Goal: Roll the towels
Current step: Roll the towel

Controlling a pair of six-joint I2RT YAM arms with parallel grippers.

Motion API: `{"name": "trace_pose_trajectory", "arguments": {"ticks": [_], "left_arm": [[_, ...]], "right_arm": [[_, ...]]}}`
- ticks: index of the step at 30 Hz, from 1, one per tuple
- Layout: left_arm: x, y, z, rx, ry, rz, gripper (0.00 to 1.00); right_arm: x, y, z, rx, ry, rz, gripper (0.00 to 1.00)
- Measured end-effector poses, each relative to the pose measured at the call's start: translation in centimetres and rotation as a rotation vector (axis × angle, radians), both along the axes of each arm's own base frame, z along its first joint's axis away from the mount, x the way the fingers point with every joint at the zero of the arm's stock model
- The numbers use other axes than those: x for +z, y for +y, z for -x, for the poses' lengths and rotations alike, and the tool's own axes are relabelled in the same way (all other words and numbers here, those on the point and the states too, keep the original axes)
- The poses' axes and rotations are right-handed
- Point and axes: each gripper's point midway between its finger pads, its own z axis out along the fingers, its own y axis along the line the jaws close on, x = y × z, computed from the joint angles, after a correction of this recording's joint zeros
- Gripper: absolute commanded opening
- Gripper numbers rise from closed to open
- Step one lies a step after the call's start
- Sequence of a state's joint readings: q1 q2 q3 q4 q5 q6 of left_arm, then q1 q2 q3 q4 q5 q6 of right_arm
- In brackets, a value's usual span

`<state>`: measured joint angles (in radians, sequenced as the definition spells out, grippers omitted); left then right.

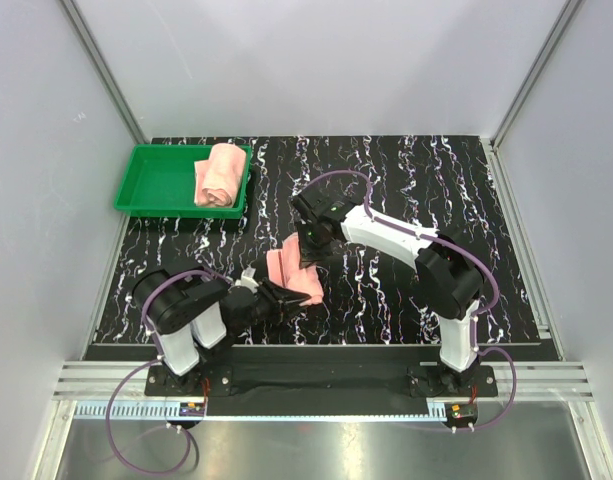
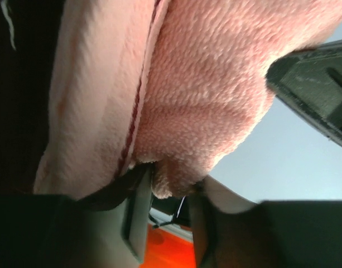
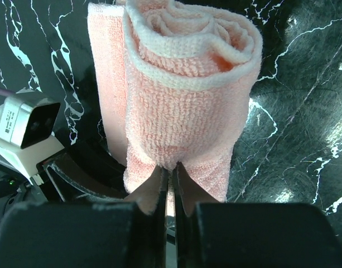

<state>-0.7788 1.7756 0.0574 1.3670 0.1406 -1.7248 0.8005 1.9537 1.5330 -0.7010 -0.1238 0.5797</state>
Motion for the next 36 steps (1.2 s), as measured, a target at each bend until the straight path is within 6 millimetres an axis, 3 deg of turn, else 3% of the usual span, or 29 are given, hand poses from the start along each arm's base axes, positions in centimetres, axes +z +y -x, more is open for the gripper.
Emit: {"name": "trace_pose_trajectory", "arguments": {"ticks": [7, 13, 21, 25, 32, 36], "left_arm": [[1.1, -0.4, 0.8, -0.057, -0.025, 0.017, 0.51], [4.8, -0.7, 1.3, -0.106, -0.147, 0.056, 0.53], [5.7, -1.0, 0.1, -0.171, -0.207, -0.228, 0.53], [6.5, 0.8, -0.5, -0.161, -0.241, -0.405, 0.54], [4.4, 6.3, -0.4, -0.144, -0.215, -0.76, 0.65], [4.7, 7.8, -0.4, -0.157, -0.22, -0.896, 0.73]], "right_arm": [[0.0, -0.1, -0.1, 0.004, -0.005, 0.005, 0.0], [0.0, -0.3, -0.1, 0.008, -0.01, 0.018, 0.0], [0.8, -0.3, -0.7, 0.017, -0.03, 0.036, 0.0], [1.2, 0.0, -1.0, 0.018, -0.035, 0.032, 0.0], [1.2, 0.4, -0.8, 0.029, -0.011, 0.057, 0.0], [0.7, 0.8, -0.6, 0.04, 0.003, 0.071, 0.0]]}}
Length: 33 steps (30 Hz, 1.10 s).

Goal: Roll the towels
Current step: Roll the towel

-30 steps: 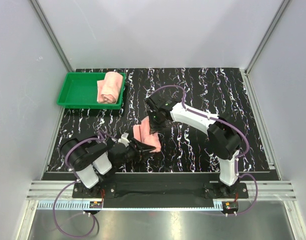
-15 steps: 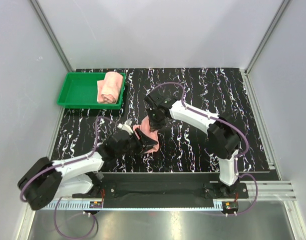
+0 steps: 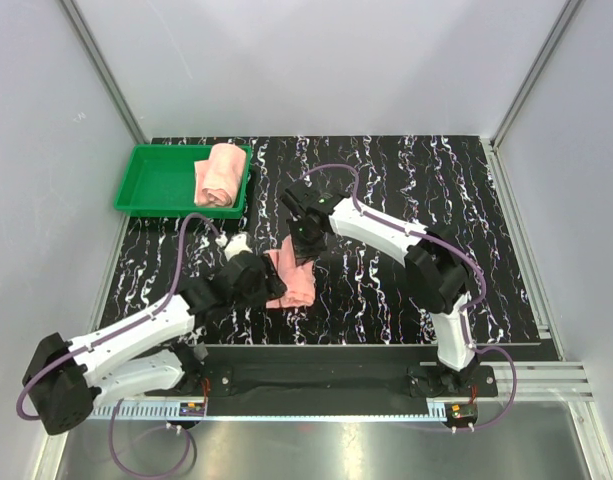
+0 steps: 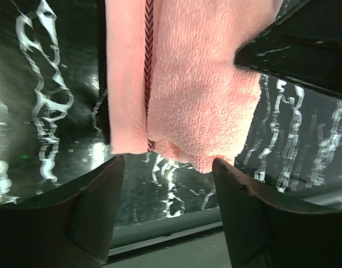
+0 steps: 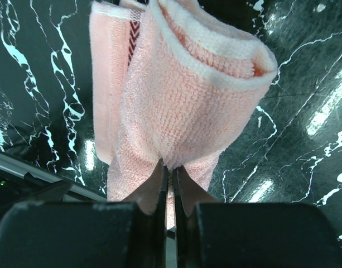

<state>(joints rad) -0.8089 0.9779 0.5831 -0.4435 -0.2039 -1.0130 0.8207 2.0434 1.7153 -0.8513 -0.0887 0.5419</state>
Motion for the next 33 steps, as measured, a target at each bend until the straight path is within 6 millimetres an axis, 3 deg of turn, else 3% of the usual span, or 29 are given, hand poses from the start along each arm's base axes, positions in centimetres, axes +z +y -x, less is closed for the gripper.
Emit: {"name": "trace_pose_trajectory", "arguments": {"ticks": [1, 3, 5, 8, 17, 23, 28, 30, 31, 32, 33], "left_arm": [[0.3, 0.1, 0.1, -0.009, -0.012, -0.03, 0.77], [1.5, -0.1, 0.0, -0.029, -0.059, -0.086, 0.94], [2.2, -0.9, 0.4, -0.074, -0.093, -0.107, 0.99], [2.6, -2.2, 0.7, -0.137, -0.15, -0.144, 0.99], [-1.7, -4.3, 0.9, -0.256, -0.165, -0.372, 0.99], [-2.4, -5.7, -0.3, -0.247, -0.176, -0.426, 0.99], [-3.7, -5.5, -0.4, -0.241, -0.162, -0.469, 0.88], [-4.1, -5.4, -0.6, -0.233, -0.162, -0.479, 0.7], [-4.1, -5.5, -0.7, -0.23, -0.165, -0.479, 0.7], [-4.1, -5.6, -0.7, -0.23, -0.167, -0.477, 0.53], [-4.0, -5.7, -0.7, -0.226, -0.17, -0.469, 0.5]], "right_arm": [[-0.1, 0.0, 0.1, 0.002, 0.004, 0.004, 0.0], [-0.2, -0.1, 0.4, 0.005, 0.011, 0.012, 0.0], [-0.1, -0.1, 0.4, 0.006, 0.012, 0.013, 0.0], [0.0, 0.0, 0.4, 0.006, 0.011, 0.011, 0.0], [0.0, -0.3, 0.6, 0.006, 0.02, 0.022, 0.0], [0.0, -0.3, 0.6, 0.007, 0.021, 0.022, 0.0], [0.0, -0.3, 0.7, 0.01, 0.021, 0.021, 0.0], [0.0, -0.3, 0.7, 0.012, 0.021, 0.022, 0.0], [0.0, -0.3, 0.7, 0.012, 0.021, 0.024, 0.0], [0.0, -0.4, 0.7, 0.013, 0.022, 0.024, 0.0], [0.0, -0.4, 0.7, 0.014, 0.023, 0.024, 0.0]]}}
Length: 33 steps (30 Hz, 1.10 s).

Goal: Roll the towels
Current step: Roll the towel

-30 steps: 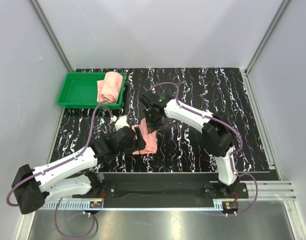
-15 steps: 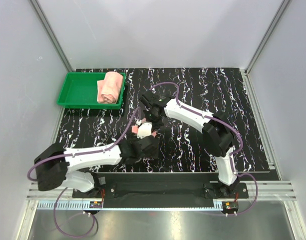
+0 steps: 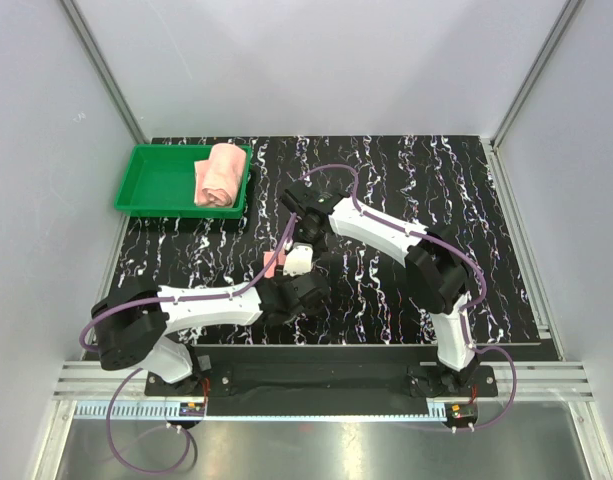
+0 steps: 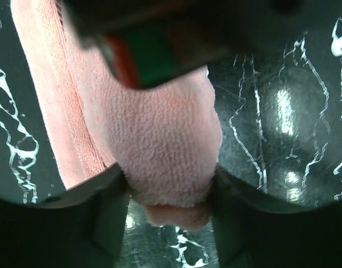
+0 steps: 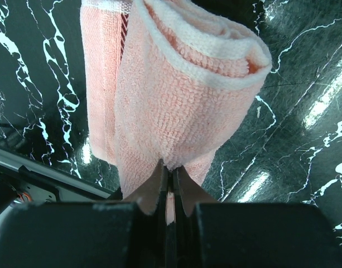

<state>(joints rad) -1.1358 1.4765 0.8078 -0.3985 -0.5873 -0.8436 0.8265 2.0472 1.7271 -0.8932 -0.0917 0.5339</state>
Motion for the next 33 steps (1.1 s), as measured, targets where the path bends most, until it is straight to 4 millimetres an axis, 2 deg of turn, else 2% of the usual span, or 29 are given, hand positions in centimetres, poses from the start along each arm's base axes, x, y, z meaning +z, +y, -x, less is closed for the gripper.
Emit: {"name": "trace_pose_trajectory", "arguments": {"ticks": [1, 2, 5, 6, 7, 10, 11, 14, 17, 18, 21, 24, 26, 29, 33], "left_arm": [[0.0, -0.1, 0.0, 0.003, -0.001, 0.004, 0.46], [0.0, 0.0, 0.0, 0.002, -0.002, 0.004, 0.35], [0.0, 0.0, -0.1, 0.003, -0.004, 0.001, 0.23], [0.1, 0.1, -0.1, 0.003, -0.005, -0.001, 0.19], [0.1, 0.1, -0.1, 0.004, -0.006, -0.003, 0.18], [0.4, 0.6, -0.1, 0.0, -0.011, -0.02, 0.16], [0.4, 0.8, 0.0, -0.002, -0.013, -0.028, 0.15], [0.7, 1.1, 0.0, -0.014, -0.014, -0.05, 0.14], [1.0, 1.1, 0.2, -0.039, -0.022, -0.069, 0.14], [1.2, 1.0, 0.3, -0.051, -0.026, -0.077, 0.14], [1.7, 0.6, 0.6, -0.08, -0.041, -0.092, 0.13], [2.7, 0.2, 0.7, -0.1, -0.064, -0.123, 0.12], [3.3, -0.4, 0.7, -0.111, -0.081, -0.153, 0.12], [3.8, -1.2, 0.6, -0.122, -0.105, -0.232, 0.12], [3.6, -2.6, 0.9, -0.144, -0.124, -0.386, 0.11]], "right_arm": [[0.0, 0.0, 0.1, 0.002, 0.003, -0.002, 0.0], [0.0, 0.0, 0.1, 0.003, 0.004, -0.002, 0.0], [0.0, 0.0, 0.1, 0.006, 0.005, -0.001, 0.04], [0.0, 0.0, 0.1, 0.008, 0.005, -0.001, 0.1], [0.0, 0.0, 0.1, 0.008, 0.004, -0.001, 0.32], [0.0, 0.0, 0.1, 0.008, 0.004, 0.001, 0.63], [-0.1, -0.1, 0.1, 0.008, 0.005, 0.003, 0.69], [-0.5, -0.9, 0.0, 0.006, 0.011, 0.012, 0.78], [-0.6, -2.5, -0.6, -0.028, 0.033, 0.008, 0.83], [-0.5, -3.3, -1.1, -0.05, 0.037, 0.0, 0.89], [0.4, -6.3, -3.1, -0.136, 0.04, -0.053, 0.94], [1.8, -9.5, -4.9, -0.222, 0.021, -0.116, 0.96], [2.5, -10.9, -5.4, -0.258, 0.007, -0.156, 0.96], [3.2, -11.3, -5.2, -0.272, -0.001, -0.214, 0.96], [2.8, -10.9, -4.5, -0.269, 0.014, -0.254, 0.97]]}}
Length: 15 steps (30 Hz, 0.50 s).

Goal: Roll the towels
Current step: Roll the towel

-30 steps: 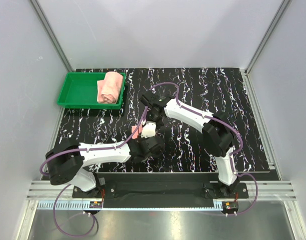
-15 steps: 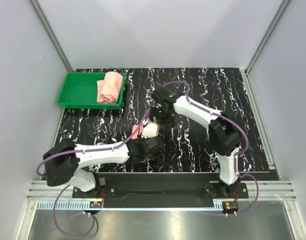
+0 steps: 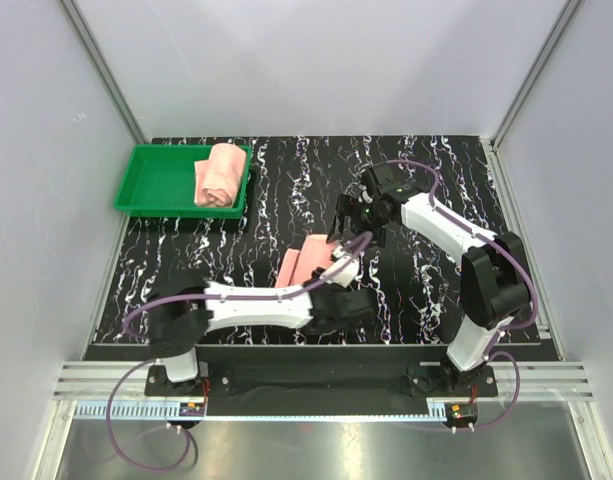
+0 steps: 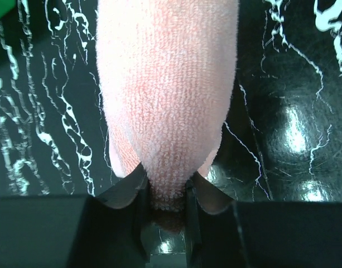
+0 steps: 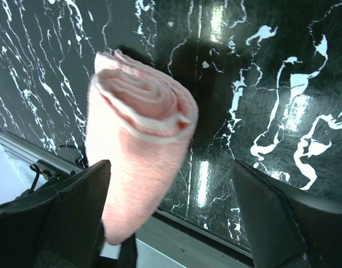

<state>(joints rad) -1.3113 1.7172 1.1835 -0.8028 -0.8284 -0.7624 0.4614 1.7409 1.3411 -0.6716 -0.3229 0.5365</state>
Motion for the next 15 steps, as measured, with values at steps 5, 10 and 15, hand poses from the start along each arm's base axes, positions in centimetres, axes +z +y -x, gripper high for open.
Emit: {"name": "trace_pose_trajectory", "arguments": {"ticks": [5, 10, 15], "left_arm": [[-1.6, -0.6, 1.3, -0.016, -0.003, -0.155, 0.03], [-1.7, -0.5, 3.0, -0.046, 0.039, -0.117, 0.06], [1.1, -1.0, 4.4, -0.096, 0.093, 0.149, 0.09]], "right_arm": [[-0.6, -1.2, 0.0, -0.051, 0.02, -0.027, 0.96], [1.1, -3.8, -1.2, -0.153, -0.028, -0.08, 0.96], [2.7, -3.9, -2.0, -0.164, -0.076, -0.128, 0.96]]}}
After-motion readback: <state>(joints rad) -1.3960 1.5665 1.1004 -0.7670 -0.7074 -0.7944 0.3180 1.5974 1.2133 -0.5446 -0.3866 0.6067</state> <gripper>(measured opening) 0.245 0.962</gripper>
